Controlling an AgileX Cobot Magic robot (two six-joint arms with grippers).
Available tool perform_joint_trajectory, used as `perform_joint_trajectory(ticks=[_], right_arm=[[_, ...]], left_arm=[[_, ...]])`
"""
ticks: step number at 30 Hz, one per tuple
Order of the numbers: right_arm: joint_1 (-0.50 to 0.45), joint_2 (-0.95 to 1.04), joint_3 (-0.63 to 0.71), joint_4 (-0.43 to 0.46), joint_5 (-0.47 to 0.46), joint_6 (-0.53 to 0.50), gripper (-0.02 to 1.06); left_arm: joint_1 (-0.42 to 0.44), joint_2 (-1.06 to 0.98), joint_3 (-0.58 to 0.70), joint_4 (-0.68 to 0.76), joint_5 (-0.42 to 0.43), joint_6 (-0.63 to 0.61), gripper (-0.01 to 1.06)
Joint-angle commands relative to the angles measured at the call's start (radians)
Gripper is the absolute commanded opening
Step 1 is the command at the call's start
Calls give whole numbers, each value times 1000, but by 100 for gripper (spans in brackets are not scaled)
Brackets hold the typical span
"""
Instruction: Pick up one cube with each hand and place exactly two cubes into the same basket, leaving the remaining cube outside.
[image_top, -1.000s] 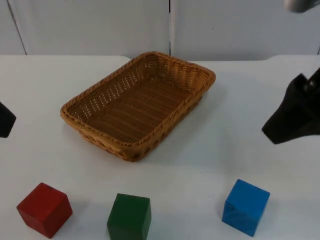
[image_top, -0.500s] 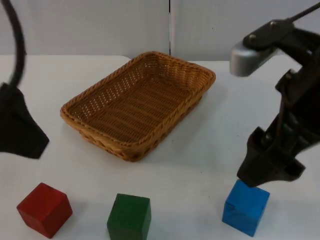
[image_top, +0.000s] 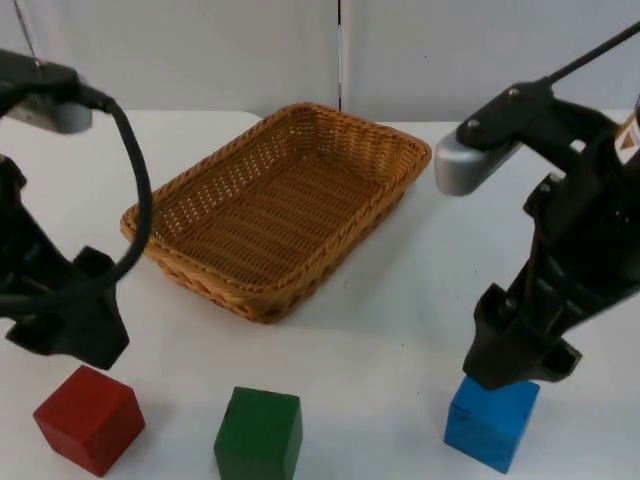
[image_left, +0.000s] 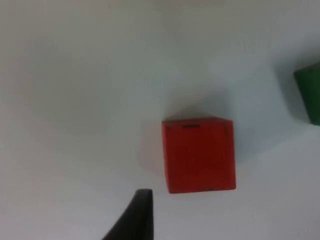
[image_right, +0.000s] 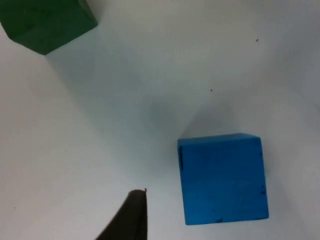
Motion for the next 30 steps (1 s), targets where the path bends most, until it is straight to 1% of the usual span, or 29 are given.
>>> perform_joint_trajectory(ticks=[1,2,5,7,11,14,16,17,19,21,24,30], right_arm=[[6,32,-8,-8,-19,3,105],[6,32,-8,-8,-19,3,105],[6,60,-8,-8,-25,3,105],[6,76,-8,-8,-30,3,105],[6,86,-8,-9,-46,3,105],[6,86,-8,-10,-67,3,105],[6,86,-8,-10,-69,3,105],[6,88,-8,-10,-72,3,105],[6,96,-8,-10,-72,3,105],[6,101,-8,-12,-72,3,105],[6,123,-8,-12,-77,3,105],[6,164,-8,-14,-77,3,105]], left_arm=[[-6,42,-5,9,-47,-8,105],[-6,42,-5,9,-47,-8,105],[-4,83,-5,26,-89,-26,105],[-4,111,-5,68,-95,-62,105],[-4,154,-5,70,-104,-60,105],[27,195,8,59,-150,-59,105],[36,200,9,49,-152,-54,105],[61,217,14,20,-156,-21,105],[85,236,23,-8,-170,8,105],[91,248,25,-13,-178,18,105],[95,285,25,-53,-202,77,105],[95,336,25,-54,-229,76,105]])
